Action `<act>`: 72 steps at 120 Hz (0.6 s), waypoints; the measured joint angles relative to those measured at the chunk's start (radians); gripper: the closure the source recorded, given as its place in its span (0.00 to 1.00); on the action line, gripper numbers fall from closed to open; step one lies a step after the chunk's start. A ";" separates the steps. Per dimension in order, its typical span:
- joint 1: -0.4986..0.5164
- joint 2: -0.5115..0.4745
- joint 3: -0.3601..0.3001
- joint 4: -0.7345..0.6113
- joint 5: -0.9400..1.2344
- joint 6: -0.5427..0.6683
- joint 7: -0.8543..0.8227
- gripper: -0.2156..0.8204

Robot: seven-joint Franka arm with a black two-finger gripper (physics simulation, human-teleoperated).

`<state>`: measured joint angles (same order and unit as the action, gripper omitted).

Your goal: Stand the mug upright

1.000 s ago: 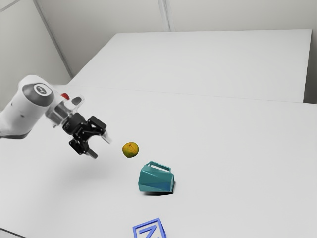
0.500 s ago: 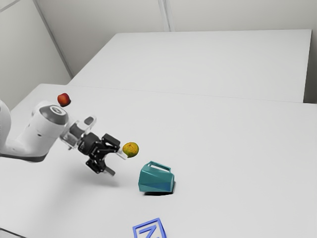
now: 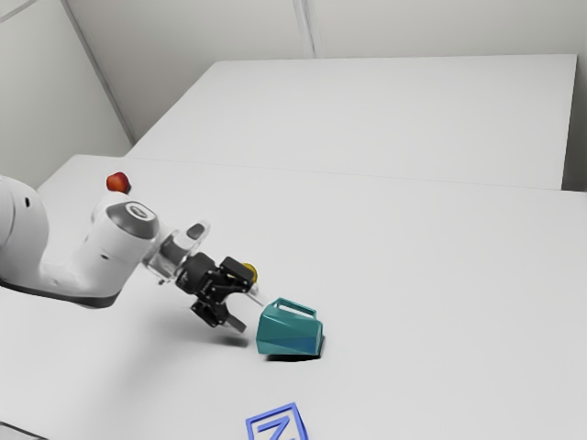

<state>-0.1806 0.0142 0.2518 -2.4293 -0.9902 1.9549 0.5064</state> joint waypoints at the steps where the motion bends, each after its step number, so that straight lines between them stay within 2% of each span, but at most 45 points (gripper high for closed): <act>1: -0.003 0.001 0.000 0.000 -0.001 0.001 0.001 0.23; 31: -0.059 0.042 -0.015 0.007 -0.054 0.022 0.022 0.25; 53: -0.041 0.049 -0.041 0.016 -0.076 0.041 0.032 0.51; 72: -0.049 0.049 -0.056 0.028 -0.081 0.053 0.039 0.63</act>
<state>-0.2297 0.0635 0.1960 -2.4017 -1.0712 2.0078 0.5450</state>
